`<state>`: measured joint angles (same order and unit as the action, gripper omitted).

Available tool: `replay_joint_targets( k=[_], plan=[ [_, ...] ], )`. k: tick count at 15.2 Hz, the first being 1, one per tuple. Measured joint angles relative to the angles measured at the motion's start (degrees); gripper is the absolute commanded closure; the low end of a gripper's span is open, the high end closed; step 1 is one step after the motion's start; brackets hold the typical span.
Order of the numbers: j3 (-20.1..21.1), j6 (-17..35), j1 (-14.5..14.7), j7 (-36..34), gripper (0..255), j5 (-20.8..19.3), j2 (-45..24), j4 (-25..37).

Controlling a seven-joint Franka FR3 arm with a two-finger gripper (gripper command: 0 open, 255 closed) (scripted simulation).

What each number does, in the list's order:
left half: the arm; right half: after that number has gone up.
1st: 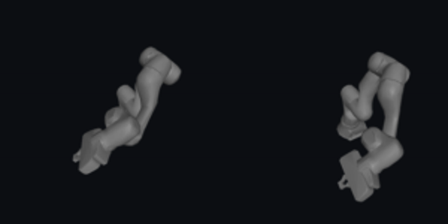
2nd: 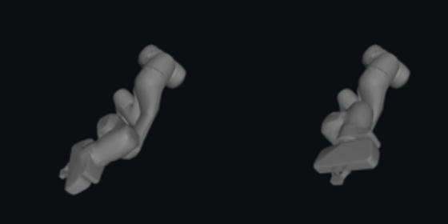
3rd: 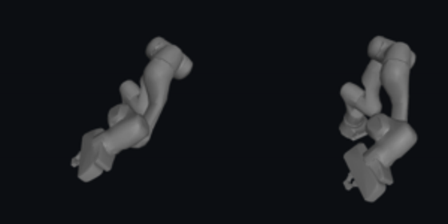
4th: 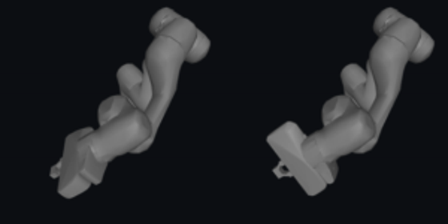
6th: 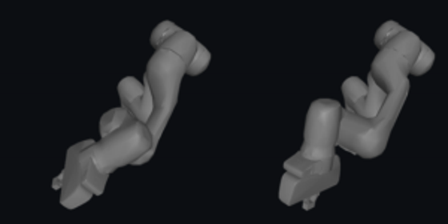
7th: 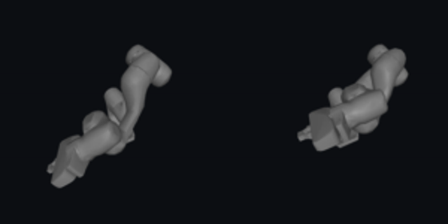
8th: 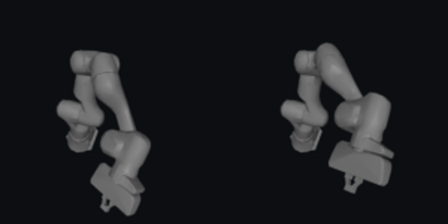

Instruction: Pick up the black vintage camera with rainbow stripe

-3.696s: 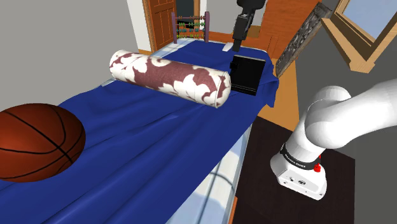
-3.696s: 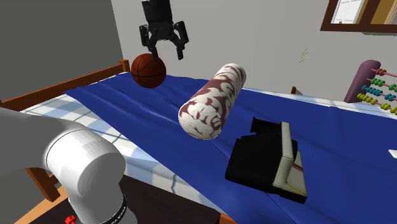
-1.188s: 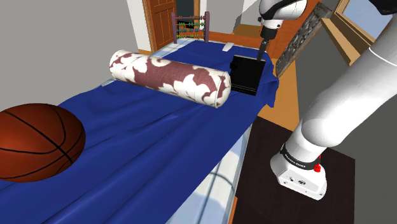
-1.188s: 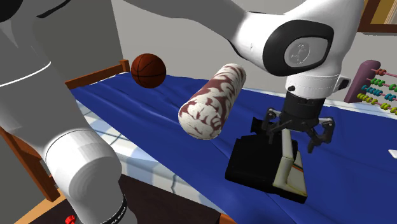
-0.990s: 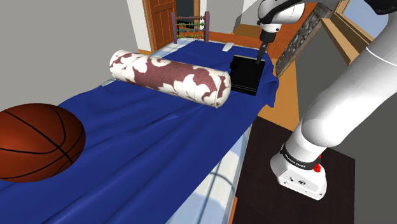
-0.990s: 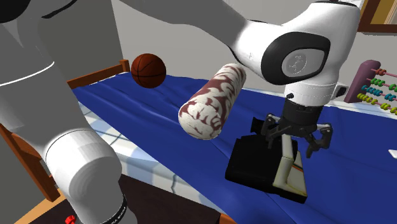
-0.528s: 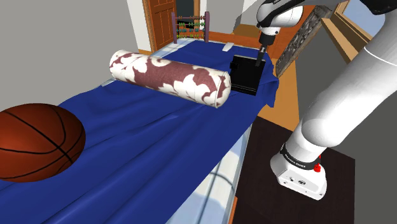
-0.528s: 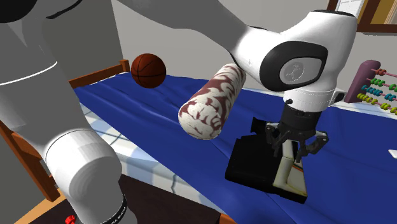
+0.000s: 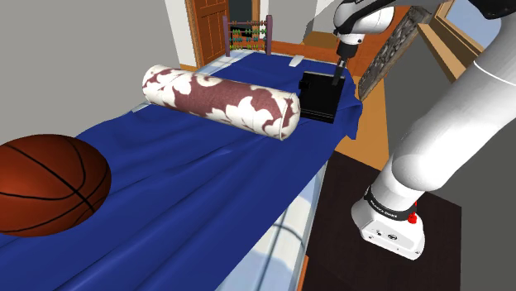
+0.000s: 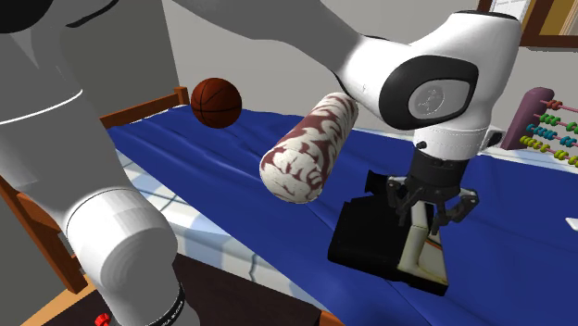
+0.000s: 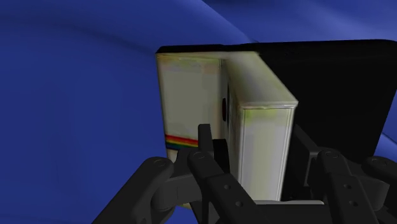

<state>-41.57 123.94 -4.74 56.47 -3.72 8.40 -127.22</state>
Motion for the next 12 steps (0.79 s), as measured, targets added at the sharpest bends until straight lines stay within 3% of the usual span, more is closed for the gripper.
replay_joint_targets(
  k=[12],
  plan=[
    [1.58, -9.40, -0.12, -1.96, 255, -2.04, 3.42, 6.50]
  ],
)
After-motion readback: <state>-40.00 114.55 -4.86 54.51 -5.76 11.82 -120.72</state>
